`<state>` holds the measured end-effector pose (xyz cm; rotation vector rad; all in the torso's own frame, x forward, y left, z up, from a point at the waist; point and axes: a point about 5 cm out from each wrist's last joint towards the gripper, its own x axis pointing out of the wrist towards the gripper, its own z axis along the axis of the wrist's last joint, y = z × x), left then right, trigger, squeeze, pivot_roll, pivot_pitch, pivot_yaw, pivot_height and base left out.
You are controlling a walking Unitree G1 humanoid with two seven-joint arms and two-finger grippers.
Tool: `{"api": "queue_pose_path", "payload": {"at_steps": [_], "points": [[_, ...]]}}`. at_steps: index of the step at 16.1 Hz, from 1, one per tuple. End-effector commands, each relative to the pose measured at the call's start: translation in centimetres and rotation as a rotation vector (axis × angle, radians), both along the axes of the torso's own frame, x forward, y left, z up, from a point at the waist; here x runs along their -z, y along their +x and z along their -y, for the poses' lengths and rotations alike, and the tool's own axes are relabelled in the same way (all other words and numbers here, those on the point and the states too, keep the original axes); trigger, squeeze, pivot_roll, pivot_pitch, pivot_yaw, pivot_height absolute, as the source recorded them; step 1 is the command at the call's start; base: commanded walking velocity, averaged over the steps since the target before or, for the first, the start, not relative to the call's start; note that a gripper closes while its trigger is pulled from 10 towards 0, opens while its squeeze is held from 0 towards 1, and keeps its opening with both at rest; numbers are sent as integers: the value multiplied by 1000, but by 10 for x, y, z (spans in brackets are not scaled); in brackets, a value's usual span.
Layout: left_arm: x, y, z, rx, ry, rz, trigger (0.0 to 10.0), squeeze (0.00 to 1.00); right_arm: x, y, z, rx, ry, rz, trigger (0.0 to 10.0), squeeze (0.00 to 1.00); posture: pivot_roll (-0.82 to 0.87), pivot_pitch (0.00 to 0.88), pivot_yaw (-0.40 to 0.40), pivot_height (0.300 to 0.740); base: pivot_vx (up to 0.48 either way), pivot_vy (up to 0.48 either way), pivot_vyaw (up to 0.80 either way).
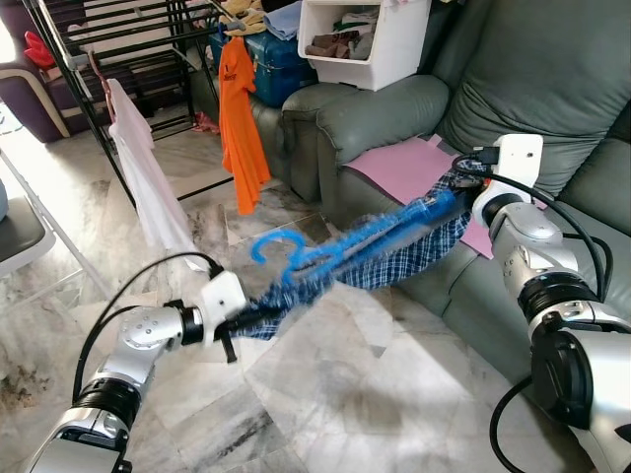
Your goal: Hang hanger
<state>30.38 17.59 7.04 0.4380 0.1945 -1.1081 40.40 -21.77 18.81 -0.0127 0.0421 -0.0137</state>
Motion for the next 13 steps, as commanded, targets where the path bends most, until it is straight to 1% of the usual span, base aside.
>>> {"api": "queue_pose_path", "payload": {"at_steps": [1, 2, 3, 4, 5, 6, 7, 9, 11, 12, 13], "points": [[7, -4, -10, 3, 69, -38, 0, 0, -24, 6, -2, 9, -6, 68, 0, 0, -123, 0, 17, 740, 0, 0, 0], [9, -5, -9, 8, 85, -41, 0, 0, -30, 8, -6, -9, -4, 88, 0, 0, -122, 0, 20, 740, 0, 0, 0], [10, -2, -9, -27, 100, -30, 0, 0, -37, 10, -13, -39, -10, 111, 0, 0, -122, 0, 20, 740, 0, 0, 0], [12, 3, -10, -87, 143, -6, 0, 0, -43, 12, -23, -78, -15, 133, 0, 0, -122, 0, 21, 740, 0, 0, 0], [12, 7, -11, -145, 152, 7, 0, 0, -46, 13, -30, -110, -23, 147, 0, 0, -122, 0, 19, 740, 0, 0, 0], [9, 14, -12, -240, 119, 21, 0, 0, -48, 13, -40, -159, -52, 169, 0, 0, -126, 0, 21, 740, 0, 0, 0], [7, 17, -14, -294, 104, 33, 0, 0, -49, 13, -44, -180, -72, 182, 0, 0, -128, 0, 24, 740, 0, 0, 0], [6, 21, -18, -363, 97, 40, 0, 0, -49, 12, -46, -194, -80, 192, 0, 0, -128, 0, 24, 740, 0, 0, 0], [4, 24, -25, -468, 56, 38, 0, 0, -46, 11, -49, -215, -90, 203, 0, 0, -128, 0, 31, 740, 0, 0, 0], [4, 25, -28, -499, 38, 38, 0, 0, -45, 10, -51, -227, -95, 206, 0, 0, -129, 0, 32, 740, 0, 0, 0], [3, 26, -32, -552, -17, 18, 0, 0, -41, 8, -50, -241, -138, 213, 0, 0, -132, 0, 34, 740, 0, 0, 0]]}}
